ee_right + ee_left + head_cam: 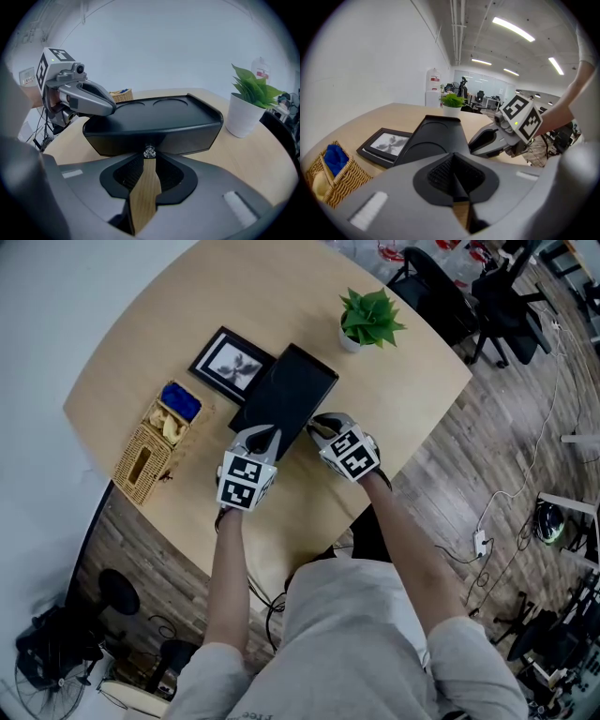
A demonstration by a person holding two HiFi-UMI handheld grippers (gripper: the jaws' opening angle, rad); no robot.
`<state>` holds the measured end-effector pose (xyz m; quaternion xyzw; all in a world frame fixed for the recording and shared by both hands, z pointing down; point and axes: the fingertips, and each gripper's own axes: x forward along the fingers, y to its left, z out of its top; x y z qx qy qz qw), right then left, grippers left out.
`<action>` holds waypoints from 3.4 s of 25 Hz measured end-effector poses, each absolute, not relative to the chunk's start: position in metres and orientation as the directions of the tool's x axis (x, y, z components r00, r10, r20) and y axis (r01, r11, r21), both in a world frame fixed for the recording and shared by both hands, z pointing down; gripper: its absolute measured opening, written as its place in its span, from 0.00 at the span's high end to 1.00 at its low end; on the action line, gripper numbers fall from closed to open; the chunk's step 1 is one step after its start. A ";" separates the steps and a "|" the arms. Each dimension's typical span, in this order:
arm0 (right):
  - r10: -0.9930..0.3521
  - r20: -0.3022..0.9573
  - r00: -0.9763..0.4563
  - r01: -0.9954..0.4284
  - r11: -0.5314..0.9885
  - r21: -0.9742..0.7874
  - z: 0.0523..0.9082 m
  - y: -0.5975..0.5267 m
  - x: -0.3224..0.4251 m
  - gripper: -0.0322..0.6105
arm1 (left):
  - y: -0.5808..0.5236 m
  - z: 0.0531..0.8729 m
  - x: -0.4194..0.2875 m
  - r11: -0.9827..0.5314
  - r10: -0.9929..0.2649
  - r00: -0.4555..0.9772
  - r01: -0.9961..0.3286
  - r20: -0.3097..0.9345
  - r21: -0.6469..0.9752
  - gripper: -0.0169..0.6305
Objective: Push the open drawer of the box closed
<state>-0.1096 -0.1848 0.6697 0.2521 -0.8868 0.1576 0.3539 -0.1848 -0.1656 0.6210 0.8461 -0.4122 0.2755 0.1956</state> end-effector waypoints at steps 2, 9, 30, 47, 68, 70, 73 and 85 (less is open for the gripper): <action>-0.350 0.701 -0.622 -0.578 0.809 -0.109 0.667 -0.183 -0.107 0.84 | -0.166 0.622 -0.185 -0.577 -0.585 0.504 -0.809 0.635 0.111 0.89; -0.402 0.671 -0.624 -0.616 0.780 -0.106 0.642 -0.173 -0.082 0.84 | -0.168 0.626 -0.186 -0.539 -0.584 0.468 -0.835 0.663 0.115 0.89; -0.443 0.475 -0.760 -0.581 0.790 -0.193 0.552 -0.126 -0.038 0.84 | -0.080 0.544 -0.144 -0.231 -0.712 0.287 -0.957 0.640 0.173 0.89; -0.451 0.427 -0.784 -0.580 0.777 -0.244 0.549 -0.085 0.009 0.91 | -0.024 0.538 -0.110 -0.095 -0.823 0.164 -0.984 0.544 0.153 0.89; -0.418 0.431 -0.800 -0.545 0.806 -0.230 0.555 -0.060 0.024 0.95 | 0.008 0.551 -0.082 -0.104 -0.832 0.185 -0.978 0.524 0.180 0.89; -0.418 0.434 -0.799 -0.545 0.807 -0.227 0.554 -0.059 0.026 0.95 | 0.008 0.551 -0.081 -0.104 -0.832 0.184 -0.978 0.523 0.179 0.89; -0.419 0.435 -0.797 -0.546 0.808 -0.223 0.554 -0.059 0.028 0.95 | 0.008 0.551 -0.080 -0.104 -0.833 0.184 -0.978 0.522 0.178 0.89; -0.412 0.439 -0.799 -0.540 0.812 -0.220 0.557 -0.057 0.032 0.95 | 0.012 0.551 -0.077 -0.101 -0.833 0.178 -0.980 0.523 0.172 0.89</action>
